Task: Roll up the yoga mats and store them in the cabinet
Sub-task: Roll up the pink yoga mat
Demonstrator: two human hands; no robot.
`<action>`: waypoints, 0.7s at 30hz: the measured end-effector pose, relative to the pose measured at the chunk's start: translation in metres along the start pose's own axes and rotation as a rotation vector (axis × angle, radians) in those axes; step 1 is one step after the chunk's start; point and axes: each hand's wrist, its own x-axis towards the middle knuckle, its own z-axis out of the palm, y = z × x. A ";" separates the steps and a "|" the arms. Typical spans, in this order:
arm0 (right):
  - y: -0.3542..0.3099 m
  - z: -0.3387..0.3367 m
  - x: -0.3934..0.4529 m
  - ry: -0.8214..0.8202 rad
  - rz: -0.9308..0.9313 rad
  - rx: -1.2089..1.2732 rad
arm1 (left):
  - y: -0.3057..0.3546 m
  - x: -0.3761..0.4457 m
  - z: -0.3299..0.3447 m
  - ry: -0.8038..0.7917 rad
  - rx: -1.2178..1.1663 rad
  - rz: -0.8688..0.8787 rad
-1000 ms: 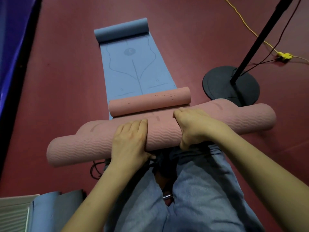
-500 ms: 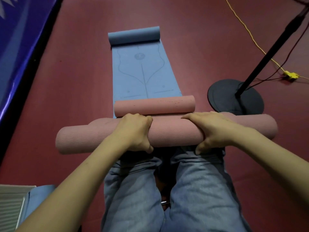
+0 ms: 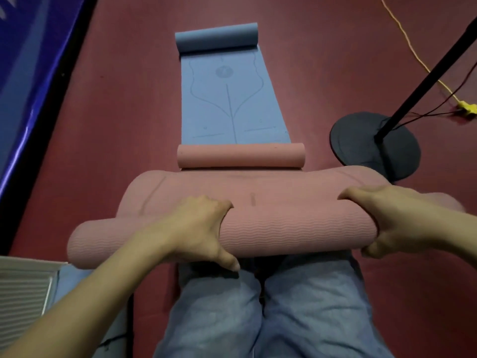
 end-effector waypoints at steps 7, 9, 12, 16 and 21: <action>0.000 -0.010 0.022 -0.112 -0.016 0.118 | -0.068 -0.042 0.029 0.194 -0.003 -0.174; -0.002 -0.012 0.030 -0.144 -0.023 0.172 | -0.078 -0.048 0.036 0.198 0.033 -0.191; -0.001 -0.015 0.038 -0.141 -0.040 0.200 | -0.083 -0.046 0.033 0.190 0.091 -0.208; 0.009 -0.010 0.034 -0.087 -0.015 0.238 | -0.087 -0.028 0.013 0.064 0.065 -0.161; 0.018 0.000 0.016 0.055 0.042 0.125 | -0.095 -0.005 -0.003 -0.039 -0.064 -0.133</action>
